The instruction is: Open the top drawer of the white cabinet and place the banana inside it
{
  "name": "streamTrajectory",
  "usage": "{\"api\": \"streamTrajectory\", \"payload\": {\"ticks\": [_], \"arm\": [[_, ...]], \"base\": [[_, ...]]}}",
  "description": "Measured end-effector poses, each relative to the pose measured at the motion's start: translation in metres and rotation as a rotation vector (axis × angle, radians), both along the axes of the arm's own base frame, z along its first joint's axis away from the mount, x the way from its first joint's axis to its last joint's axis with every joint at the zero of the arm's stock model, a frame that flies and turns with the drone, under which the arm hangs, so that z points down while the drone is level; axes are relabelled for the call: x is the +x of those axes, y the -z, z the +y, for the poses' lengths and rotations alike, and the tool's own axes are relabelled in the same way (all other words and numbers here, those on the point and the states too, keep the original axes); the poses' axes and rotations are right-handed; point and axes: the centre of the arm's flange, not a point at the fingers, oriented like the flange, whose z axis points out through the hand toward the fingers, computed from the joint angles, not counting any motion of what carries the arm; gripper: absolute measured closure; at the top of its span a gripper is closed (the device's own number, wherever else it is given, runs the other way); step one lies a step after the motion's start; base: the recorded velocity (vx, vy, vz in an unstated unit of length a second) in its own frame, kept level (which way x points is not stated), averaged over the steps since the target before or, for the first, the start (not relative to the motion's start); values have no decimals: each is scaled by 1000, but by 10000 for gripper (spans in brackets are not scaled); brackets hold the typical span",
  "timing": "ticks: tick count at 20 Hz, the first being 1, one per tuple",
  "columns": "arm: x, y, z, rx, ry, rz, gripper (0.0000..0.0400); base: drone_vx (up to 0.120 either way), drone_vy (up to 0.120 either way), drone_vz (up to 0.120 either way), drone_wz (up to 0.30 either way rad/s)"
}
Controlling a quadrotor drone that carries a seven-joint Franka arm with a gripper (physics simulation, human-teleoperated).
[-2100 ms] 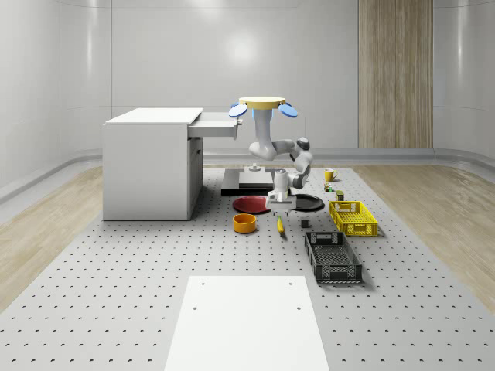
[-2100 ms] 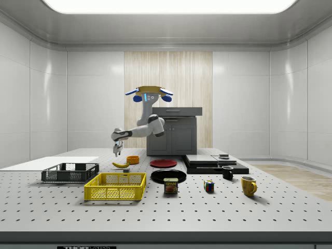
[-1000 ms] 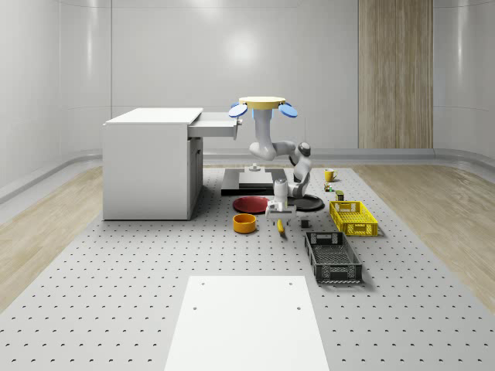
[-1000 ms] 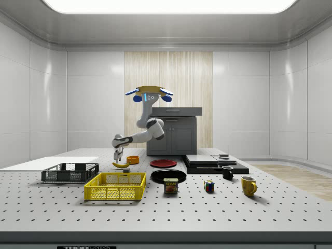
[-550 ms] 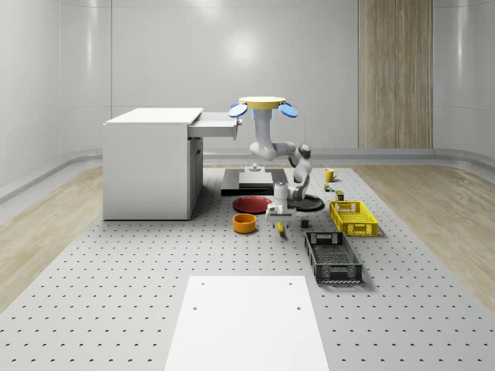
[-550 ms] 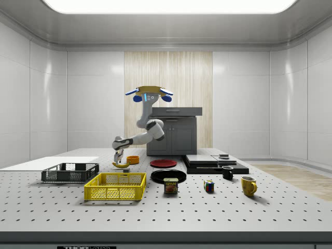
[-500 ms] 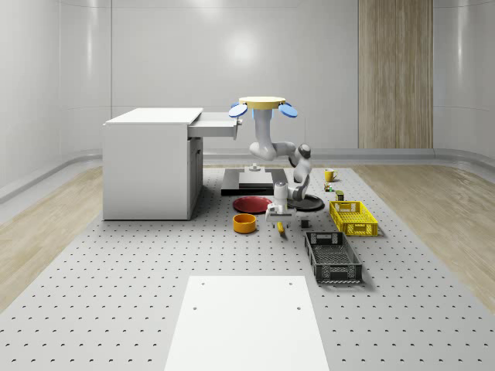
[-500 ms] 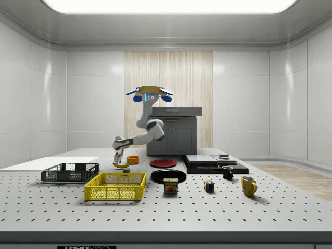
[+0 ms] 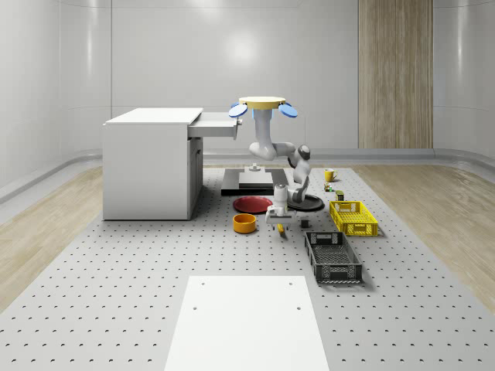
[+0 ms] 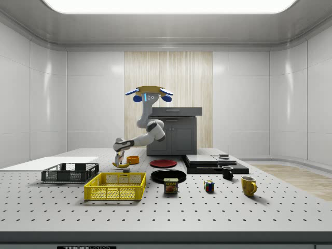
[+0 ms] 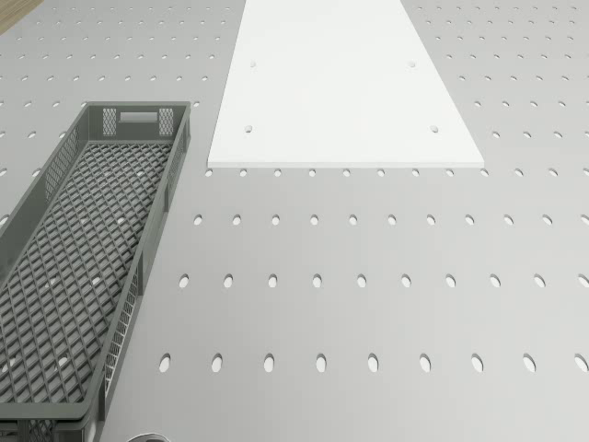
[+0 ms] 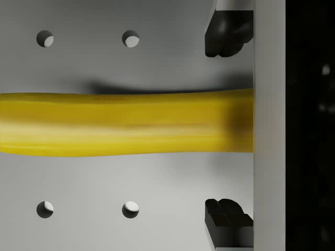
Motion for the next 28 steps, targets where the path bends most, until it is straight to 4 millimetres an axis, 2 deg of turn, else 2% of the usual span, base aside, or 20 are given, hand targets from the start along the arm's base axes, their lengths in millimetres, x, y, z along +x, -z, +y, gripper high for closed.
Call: {"api": "streamTrajectory", "payload": {"ticks": [6,9,11,13,21,28], "arm": [[-1,-5,0,0,0,0,0],[-1,-5,0,0,0,0,121],[-1,-6,0,0,0,0,172],[-1,-6,0,0,0,0,201],[-1,-4,0,-7,13,-2,210],[-1,20,0,-9,14,-3,210]], "base": [[0,0,0,0],[0,0,0,0],[0,0,0,0],[0,0,0,0],[0,0,0,0],[0,0,0,0]]}}
